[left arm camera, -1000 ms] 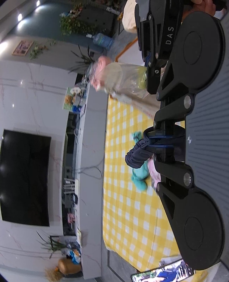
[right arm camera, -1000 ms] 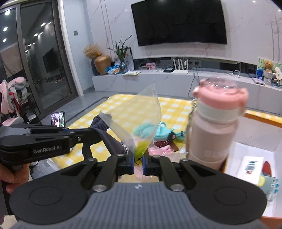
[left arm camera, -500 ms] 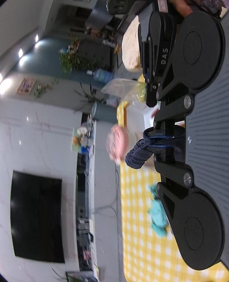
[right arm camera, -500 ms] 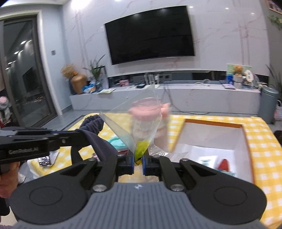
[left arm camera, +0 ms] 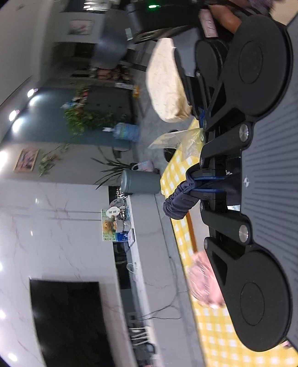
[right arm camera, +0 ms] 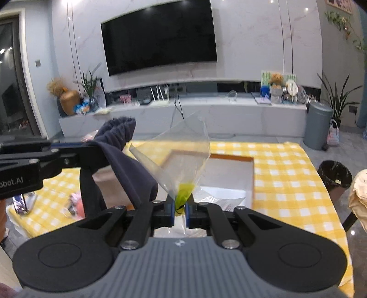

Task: Organize soft objects
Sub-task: 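Lift the bag and navy strap and carry both over the orange box, then lower into the box and open both tools to release bag and strap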

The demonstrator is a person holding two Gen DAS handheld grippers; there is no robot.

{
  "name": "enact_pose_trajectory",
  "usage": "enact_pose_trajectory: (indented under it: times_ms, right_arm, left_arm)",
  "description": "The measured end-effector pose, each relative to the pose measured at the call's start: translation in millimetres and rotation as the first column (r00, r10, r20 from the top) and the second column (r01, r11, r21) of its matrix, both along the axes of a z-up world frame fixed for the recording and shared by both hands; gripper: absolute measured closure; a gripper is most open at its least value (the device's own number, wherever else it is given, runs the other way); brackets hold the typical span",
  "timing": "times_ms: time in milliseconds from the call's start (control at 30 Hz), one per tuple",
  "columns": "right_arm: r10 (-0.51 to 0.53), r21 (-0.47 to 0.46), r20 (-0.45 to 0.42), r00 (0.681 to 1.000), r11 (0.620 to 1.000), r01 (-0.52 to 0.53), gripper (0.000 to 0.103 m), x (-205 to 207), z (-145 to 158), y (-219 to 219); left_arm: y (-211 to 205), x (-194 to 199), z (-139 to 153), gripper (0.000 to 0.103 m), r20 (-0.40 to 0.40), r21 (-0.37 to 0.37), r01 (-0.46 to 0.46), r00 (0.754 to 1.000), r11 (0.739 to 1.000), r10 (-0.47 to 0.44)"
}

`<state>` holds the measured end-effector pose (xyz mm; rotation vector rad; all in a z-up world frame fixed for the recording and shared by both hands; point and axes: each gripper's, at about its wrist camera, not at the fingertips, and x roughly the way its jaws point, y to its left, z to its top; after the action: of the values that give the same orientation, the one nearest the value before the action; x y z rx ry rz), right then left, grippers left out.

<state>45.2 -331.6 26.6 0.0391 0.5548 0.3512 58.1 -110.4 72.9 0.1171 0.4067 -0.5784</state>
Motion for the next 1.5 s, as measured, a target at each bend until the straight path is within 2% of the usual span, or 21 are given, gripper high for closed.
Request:
enact_pose_trajectory:
  times_ms: [67, 233, 400, 600, 633, 733, 867, 1067, 1200, 1233, 1267, 1300, 1400, 1500]
  right_arm:
    - [0.023, -0.014, -0.053, 0.998, 1.000, -0.024, 0.097, 15.2, -8.6, -6.6]
    - [0.054, 0.014, -0.227, 0.972, 0.999, -0.052, 0.097, 54.9, -41.9, -17.2]
    - [0.118, 0.020, -0.364, 0.924, 0.993, -0.119, 0.097, 86.9, -71.7, -9.2]
    - [0.139, -0.101, -0.429, 0.892, 0.974, -0.201, 0.096, 111.0, -92.3, 8.5]
    - [0.141, -0.106, -0.436, 0.889, 0.973, -0.207, 0.092, 113.4, -93.8, 9.7]
    - [0.143, -0.138, -0.448, 0.882, 0.964, -0.226, 0.085, 116.1, -94.6, 13.3]
    - [0.146, -0.165, -0.443, 0.885, 0.957, -0.240, 0.084, 111.6, -94.7, 16.1]
    - [0.154, -0.193, -0.437, 0.886, 0.946, -0.259, 0.077, 109.2, -94.8, 16.2]
    - [0.163, -0.198, -0.429, 0.888, 0.943, -0.269, 0.064, 107.6, -93.3, 17.9]
    - [0.162, -0.206, -0.423, 0.892, 0.941, -0.268, 0.055, 106.3, -92.5, 18.1]
    - [0.157, -0.217, -0.415, 0.896, 0.939, -0.265, 0.052, 104.8, -91.3, 18.4]
    - [0.154, -0.225, -0.405, 0.901, 0.939, -0.261, 0.051, 103.6, -89.9, 18.3]
    - [0.148, -0.206, -0.379, 0.914, 0.949, -0.239, 0.051, 97.5, -81.7, 11.7]
    - [0.116, -0.187, -0.318, 0.941, 0.965, -0.183, 0.051, 86.5, -70.1, 2.3]
  left_arm:
    - [-17.6, 8.8, -9.8, 0.096, -0.007, 0.069, 0.012, 1.000, 0.998, -0.011]
    - [-45.2, 26.4, -44.0, 0.096, -0.120, 0.202, 0.050, 0.992, 0.978, -0.025]
    - [-52.6, 43.7, -74.5, 0.095, -0.215, 0.282, 0.056, 0.977, 0.958, 0.007]
    - [-60.7, 66.4, -95.9, 0.094, -0.299, 0.324, 0.067, 0.954, 0.944, 0.035]
    - [-60.2, 67.4, -99.1, 0.093, -0.316, 0.323, 0.068, 0.948, 0.944, 0.040]
    - [-58.5, 67.6, -107.0, 0.091, -0.330, 0.331, 0.062, 0.942, 0.942, 0.054]
    - [-55.8, 68.1, -108.9, 0.089, -0.337, 0.321, 0.057, 0.940, 0.945, 0.058]
    - [-55.3, 68.8, -104.7, 0.078, -0.322, 0.318, 0.033, 0.944, 0.947, 0.075]
    - [-49.3, 62.1, -98.6, 0.073, -0.316, 0.300, 0.018, 0.945, 0.954, 0.082]
    - [-48.9, 60.6, -96.7, 0.072, -0.313, 0.296, 0.013, 0.946, 0.955, 0.084]
    - [-46.6, 57.4, -94.5, 0.067, -0.308, 0.288, 0.008, 0.948, 0.958, 0.085]
    - [-44.4, 54.4, -92.1, 0.063, -0.305, 0.278, 0.007, 0.949, 0.960, 0.081]
    - [-39.5, 41.9, -81.6, 0.063, -0.288, 0.246, 0.005, 0.955, 0.969, 0.068]
    - [-33.1, 26.2, -70.9, 0.063, -0.250, 0.225, -0.009, 0.966, 0.974, 0.067]
